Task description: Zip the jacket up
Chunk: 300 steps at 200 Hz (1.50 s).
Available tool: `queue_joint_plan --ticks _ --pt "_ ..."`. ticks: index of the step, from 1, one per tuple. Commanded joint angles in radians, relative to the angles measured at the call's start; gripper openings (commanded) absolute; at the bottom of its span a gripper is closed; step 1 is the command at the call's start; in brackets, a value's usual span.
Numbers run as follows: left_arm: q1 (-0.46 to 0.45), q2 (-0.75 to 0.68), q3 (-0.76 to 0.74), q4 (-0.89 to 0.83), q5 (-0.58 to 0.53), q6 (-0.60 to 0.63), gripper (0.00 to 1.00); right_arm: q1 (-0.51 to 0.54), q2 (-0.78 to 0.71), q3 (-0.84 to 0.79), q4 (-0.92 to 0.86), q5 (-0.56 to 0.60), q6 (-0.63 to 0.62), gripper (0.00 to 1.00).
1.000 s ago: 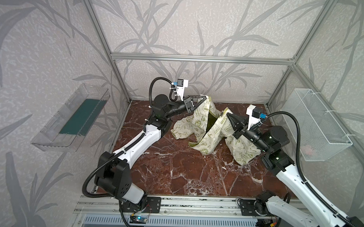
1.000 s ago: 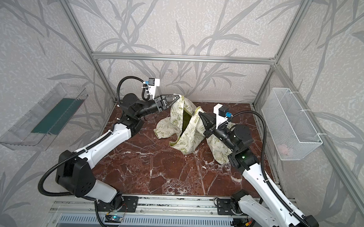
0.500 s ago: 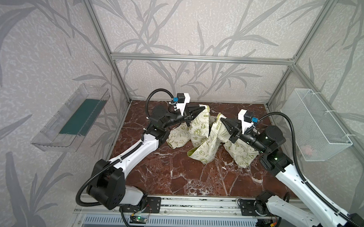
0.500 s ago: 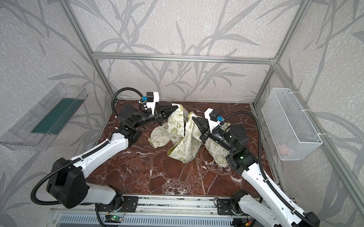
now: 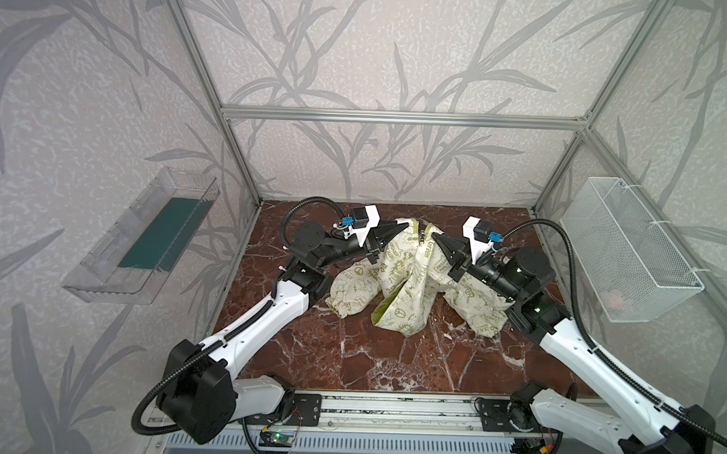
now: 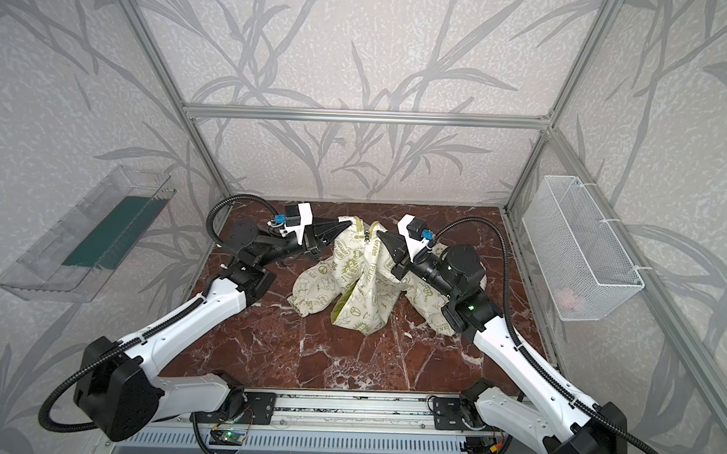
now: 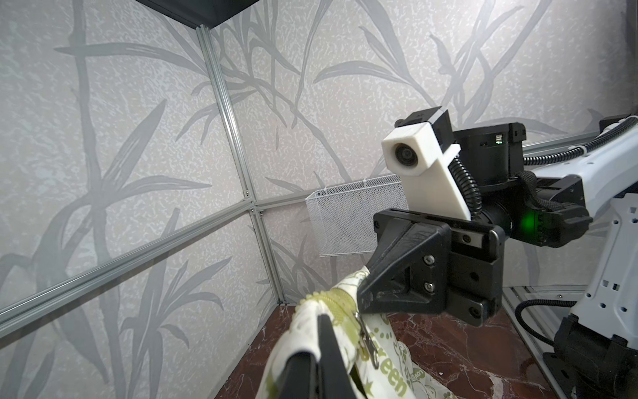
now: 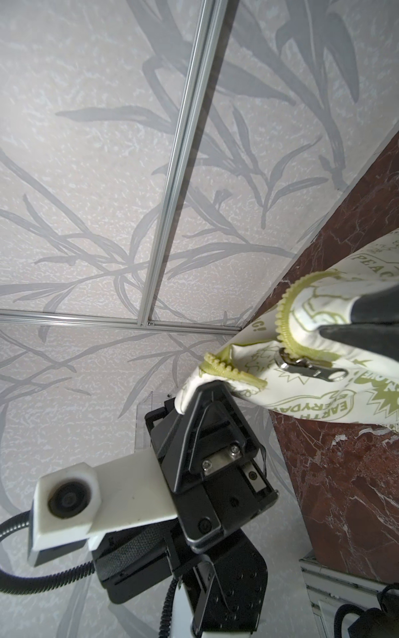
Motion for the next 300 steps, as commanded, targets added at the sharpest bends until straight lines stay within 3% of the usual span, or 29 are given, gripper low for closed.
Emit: queue_joint_plan --ticks 1,79,300 --pt "0.002 -0.01 0.001 0.066 0.008 0.01 0.0 0.003 -0.013 0.012 0.08 -0.02 0.04 0.0" --pt "0.0 -0.006 -0.012 0.09 -0.003 0.007 0.0 0.006 0.01 0.038 0.083 -0.081 0.077 0.0" --pt "-0.003 -0.027 -0.043 0.078 -0.035 0.069 0.0 0.025 0.016 0.035 0.117 -0.008 0.133 0.0"
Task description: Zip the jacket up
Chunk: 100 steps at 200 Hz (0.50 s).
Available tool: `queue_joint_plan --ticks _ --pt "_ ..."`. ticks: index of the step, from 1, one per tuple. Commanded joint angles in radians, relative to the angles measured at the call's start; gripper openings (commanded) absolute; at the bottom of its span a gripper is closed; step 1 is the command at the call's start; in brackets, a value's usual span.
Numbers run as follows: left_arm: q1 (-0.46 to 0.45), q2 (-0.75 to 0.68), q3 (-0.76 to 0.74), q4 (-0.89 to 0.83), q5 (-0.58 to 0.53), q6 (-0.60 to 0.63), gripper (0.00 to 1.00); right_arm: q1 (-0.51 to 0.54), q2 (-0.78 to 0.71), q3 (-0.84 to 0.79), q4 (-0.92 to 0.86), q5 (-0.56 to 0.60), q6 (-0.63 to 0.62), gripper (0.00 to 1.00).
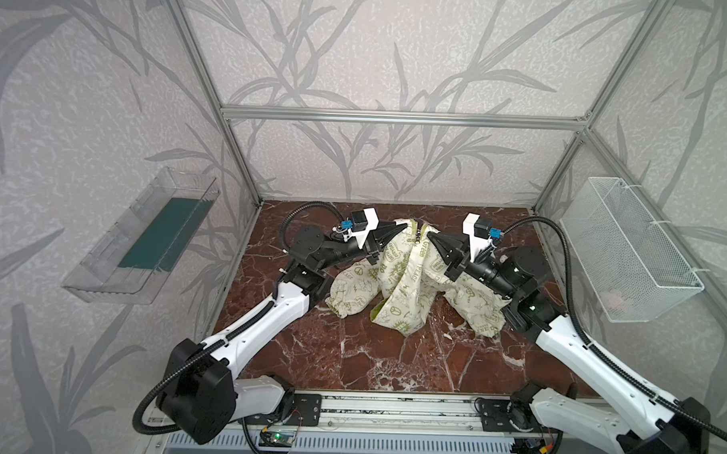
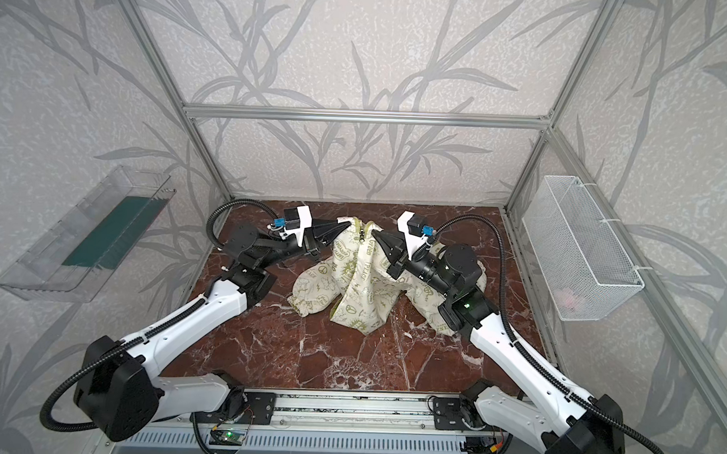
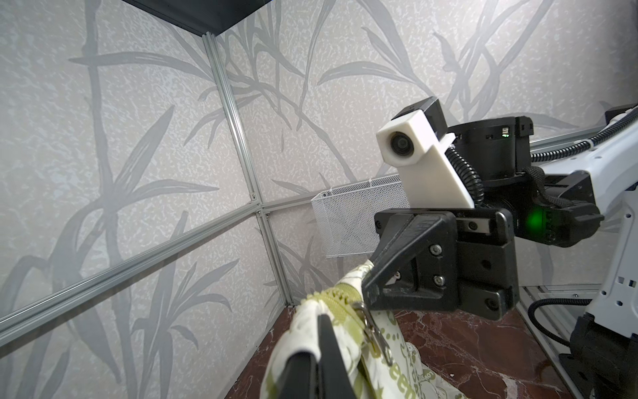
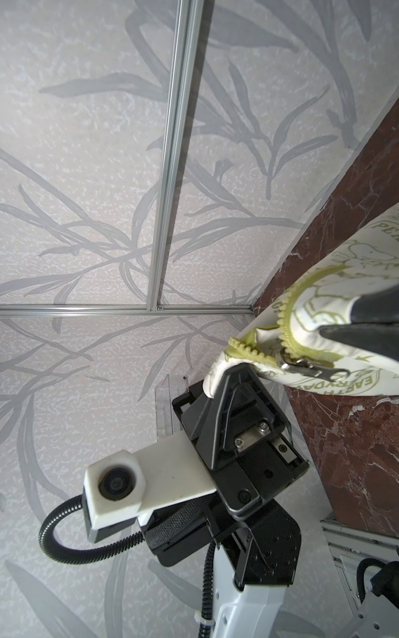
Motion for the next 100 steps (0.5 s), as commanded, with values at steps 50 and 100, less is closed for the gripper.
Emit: queue_joint_plan --ticks 50,100 --pt "-0.036 -0.067 -0.05 -0.005 -0.127 0.211 0.0 0.007 -0.014 0.035 0.062 0.028 0.047 0.0" --pt "-0.05 -0.077 -0.06 -0.009 -0.133 0.233 0.0 0.015 -0.003 0.039 0.069 0.036 0.055 0.0"
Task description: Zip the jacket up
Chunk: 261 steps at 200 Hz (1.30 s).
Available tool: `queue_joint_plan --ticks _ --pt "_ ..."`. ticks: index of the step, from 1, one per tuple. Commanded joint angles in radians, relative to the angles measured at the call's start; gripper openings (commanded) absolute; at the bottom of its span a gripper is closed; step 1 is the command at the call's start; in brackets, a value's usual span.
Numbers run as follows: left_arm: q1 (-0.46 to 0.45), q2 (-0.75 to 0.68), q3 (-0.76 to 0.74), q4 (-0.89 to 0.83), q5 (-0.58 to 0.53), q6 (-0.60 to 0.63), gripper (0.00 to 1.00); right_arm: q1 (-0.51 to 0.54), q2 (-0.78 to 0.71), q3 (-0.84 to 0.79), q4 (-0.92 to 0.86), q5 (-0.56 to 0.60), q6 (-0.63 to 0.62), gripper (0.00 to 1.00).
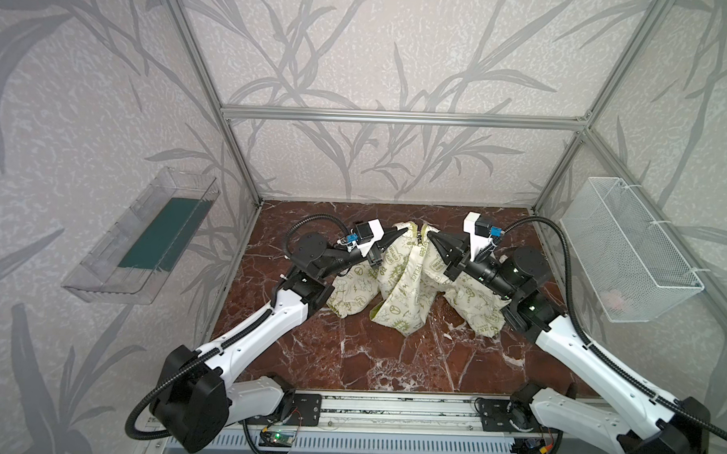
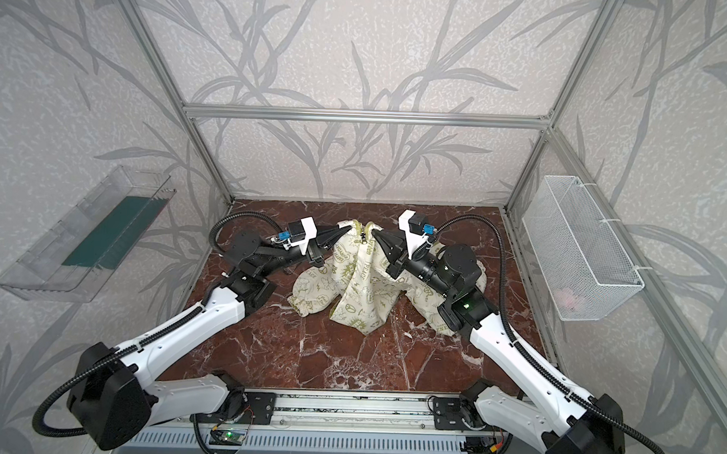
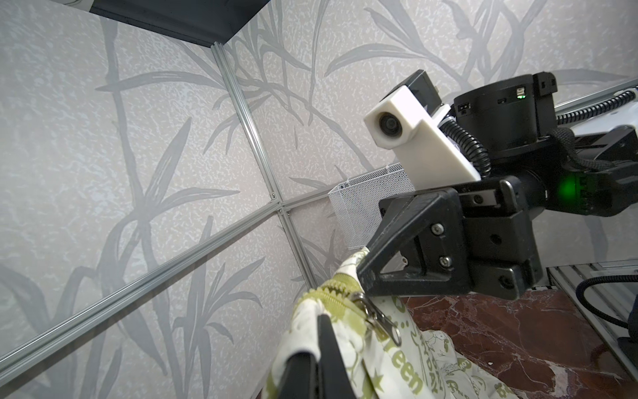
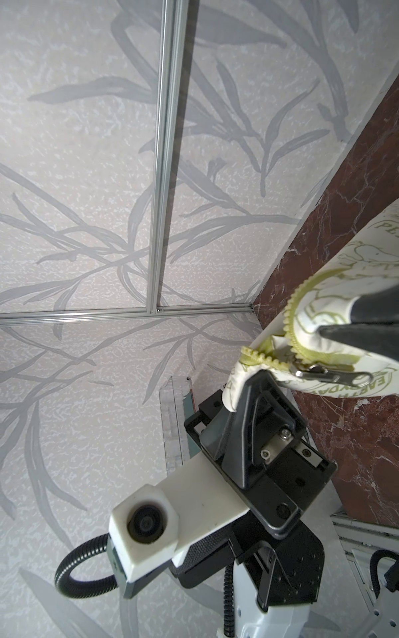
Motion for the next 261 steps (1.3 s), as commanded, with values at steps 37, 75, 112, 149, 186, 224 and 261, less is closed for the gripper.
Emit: queue_joint_plan --ticks 37,75,112,149,186,224,261 --pt "-0.042 -0.05 -0.02 -0.006 -0.115 0.169 0.0 0.011 -0.014 0.032 0.068 0.023 0.047 0.0" --pt "-0.059 -0.041 -0.02 0.015 -0.128 0.169 0.0 0.018 -0.015 0.015 0.116 0.033 0.088 0.0" --pt "-0.081 -0.046 -0.033 0.022 -0.202 0.209 0.0 0.022 -0.028 0.002 0.128 0.051 0.108 0.0" --pt "-0.089 -0.048 -0.03 0.04 -0.241 0.222 0.0 0.026 -0.048 -0.02 0.124 0.07 0.098 0.0" --pt "-0.089 -0.055 -0.013 0.045 -0.271 0.23 0.0 0.027 -0.062 -0.03 0.109 0.082 0.102 0.0" --pt "-0.096 -0.056 -0.009 0.054 -0.273 0.25 0.0 0.039 -0.058 -0.024 0.073 0.15 0.1 0.0" --pt "-0.111 -0.048 -0.005 0.04 -0.284 0.293 0.0 0.088 -0.038 -0.004 0.033 0.238 0.055 0.0"
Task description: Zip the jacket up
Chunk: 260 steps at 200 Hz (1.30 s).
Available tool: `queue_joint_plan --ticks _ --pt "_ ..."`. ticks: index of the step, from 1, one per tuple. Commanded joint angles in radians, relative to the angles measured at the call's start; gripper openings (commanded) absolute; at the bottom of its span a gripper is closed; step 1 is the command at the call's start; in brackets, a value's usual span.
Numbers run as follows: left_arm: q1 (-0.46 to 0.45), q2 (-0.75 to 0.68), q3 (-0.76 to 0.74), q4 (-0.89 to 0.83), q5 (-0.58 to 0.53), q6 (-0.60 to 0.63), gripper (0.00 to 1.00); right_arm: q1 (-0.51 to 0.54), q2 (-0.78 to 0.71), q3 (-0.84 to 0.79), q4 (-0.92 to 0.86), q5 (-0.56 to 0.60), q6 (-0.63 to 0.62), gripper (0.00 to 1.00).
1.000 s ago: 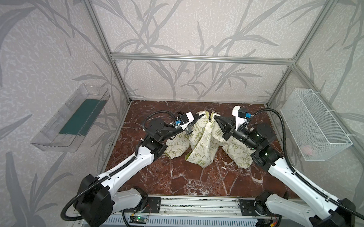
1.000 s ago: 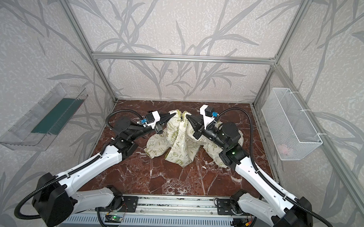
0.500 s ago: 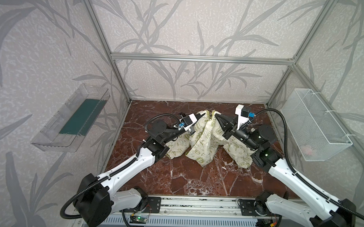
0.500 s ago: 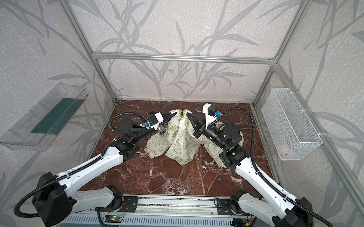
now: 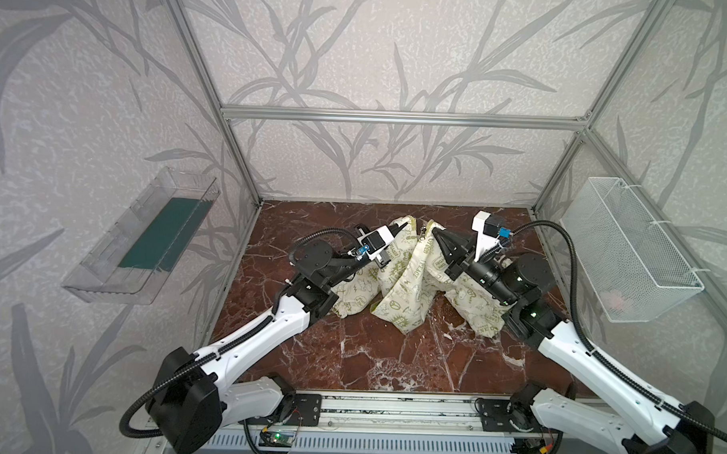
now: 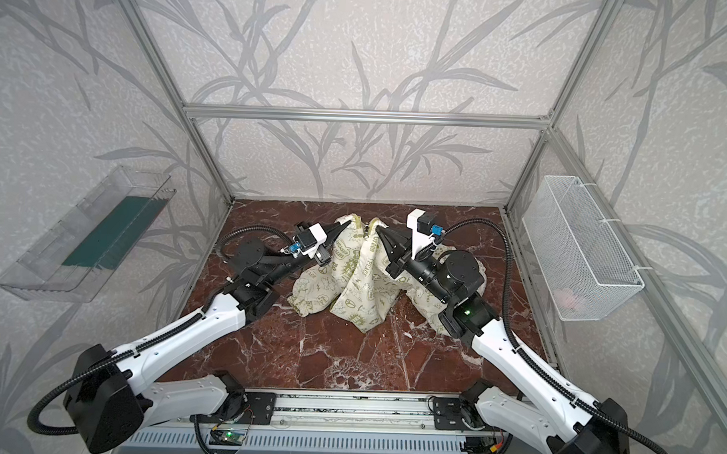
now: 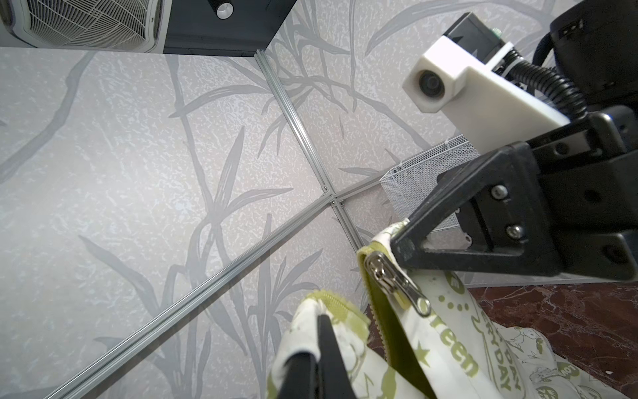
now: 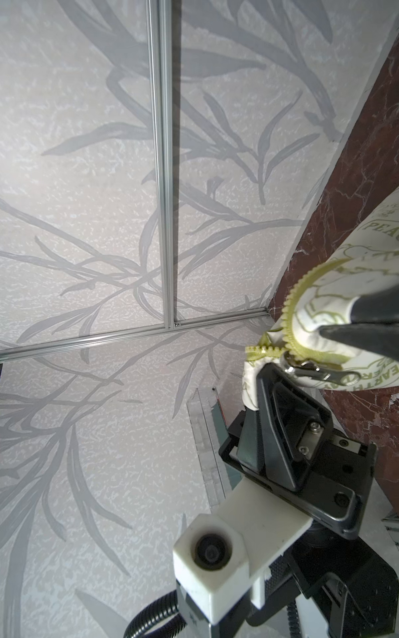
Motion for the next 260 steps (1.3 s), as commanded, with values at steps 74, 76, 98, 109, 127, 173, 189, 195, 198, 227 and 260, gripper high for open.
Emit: queue_joint_plan --ticks 74,76,98,109,127,173,189,195,198,227,260 --pt "-0.033 -0.019 0.019 0.05 -0.076 0.11 0.0 0.071 -0.001 0.005 0.0 0.188 -0.05 0.0" --pt "-0.032 -0.019 0.019 0.051 -0.076 0.109 0.0 0.071 -0.001 0.004 0.001 0.189 -0.05 0.0" --pt "-0.036 -0.02 0.017 0.056 -0.08 0.104 0.0 0.079 0.005 -0.001 0.018 0.205 -0.048 0.0" --pt "-0.038 -0.02 0.015 0.055 -0.083 0.104 0.0 0.08 0.008 -0.001 0.018 0.209 -0.048 0.0" --pt "-0.036 -0.02 0.017 0.056 -0.08 0.103 0.0 0.081 0.01 -0.003 0.017 0.207 -0.049 0.0" --pt "-0.038 -0.02 0.015 0.06 -0.083 0.104 0.0 0.082 0.004 -0.005 0.007 0.211 -0.05 0.0" --pt "-0.038 -0.02 0.016 0.059 -0.08 0.104 0.0 0.083 0.004 -0.001 -0.002 0.211 -0.05 0.0" --pt "-0.038 -0.02 0.016 0.058 -0.08 0.104 0.0 0.083 0.005 0.0 -0.003 0.209 -0.05 0.0" --pt "-0.038 -0.019 0.016 0.058 -0.08 0.104 0.0 0.083 0.005 0.001 -0.004 0.208 -0.051 0.0" --pt "-0.038 -0.02 0.013 0.057 -0.08 0.103 0.0 0.085 0.013 0.009 -0.01 0.202 -0.054 0.0" --pt "-0.04 -0.02 0.013 0.055 -0.077 0.105 0.0 0.087 0.015 0.012 -0.012 0.197 -0.053 0.0"
